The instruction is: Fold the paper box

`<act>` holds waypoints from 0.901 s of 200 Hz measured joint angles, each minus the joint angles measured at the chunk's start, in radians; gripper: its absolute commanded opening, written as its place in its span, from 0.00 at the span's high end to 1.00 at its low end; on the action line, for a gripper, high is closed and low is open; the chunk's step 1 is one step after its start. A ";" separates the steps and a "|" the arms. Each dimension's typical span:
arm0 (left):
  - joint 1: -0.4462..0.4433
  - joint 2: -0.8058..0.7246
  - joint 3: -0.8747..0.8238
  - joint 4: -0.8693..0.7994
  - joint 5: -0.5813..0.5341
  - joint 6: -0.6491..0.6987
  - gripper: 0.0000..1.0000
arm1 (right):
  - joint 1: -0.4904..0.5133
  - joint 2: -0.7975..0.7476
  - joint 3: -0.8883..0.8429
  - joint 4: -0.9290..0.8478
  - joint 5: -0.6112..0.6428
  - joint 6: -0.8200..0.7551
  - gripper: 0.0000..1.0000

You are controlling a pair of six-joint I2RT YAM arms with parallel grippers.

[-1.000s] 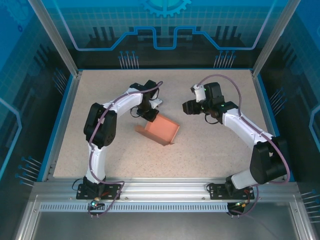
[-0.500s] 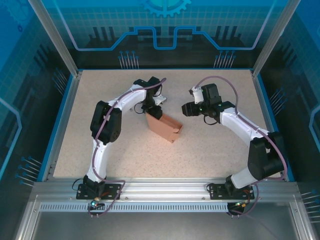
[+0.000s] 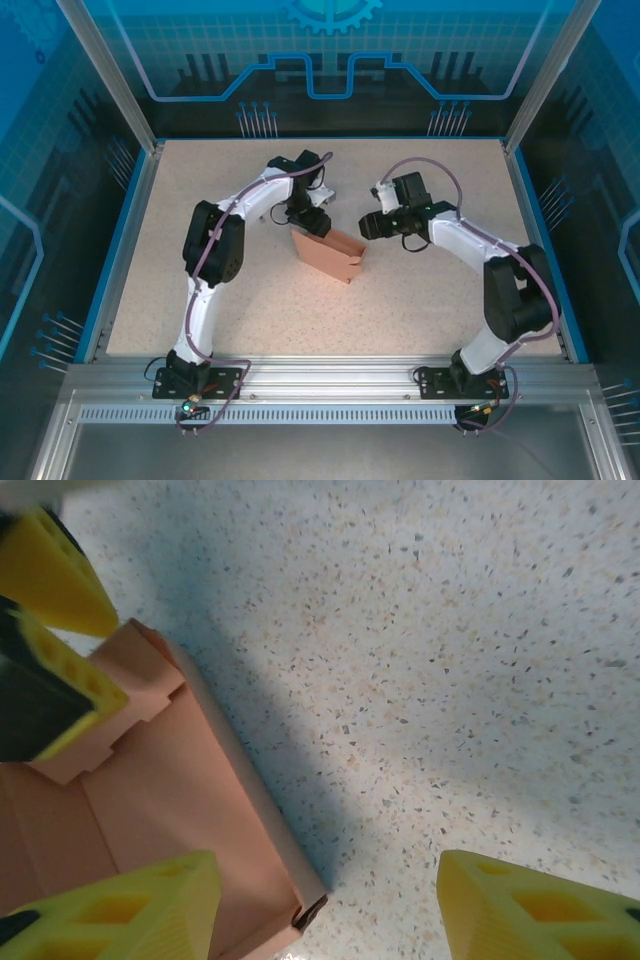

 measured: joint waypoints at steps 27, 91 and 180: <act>0.018 -0.082 -0.050 0.086 0.011 -0.026 0.35 | 0.018 0.097 0.050 -0.001 -0.026 -0.015 0.39; 0.142 -0.439 -0.367 0.376 0.032 -0.161 0.34 | 0.132 0.294 0.261 -0.041 0.007 -0.087 0.39; 0.215 -0.761 -0.810 0.686 -0.066 -0.362 0.32 | 0.145 0.462 0.436 -0.125 0.082 -0.124 0.40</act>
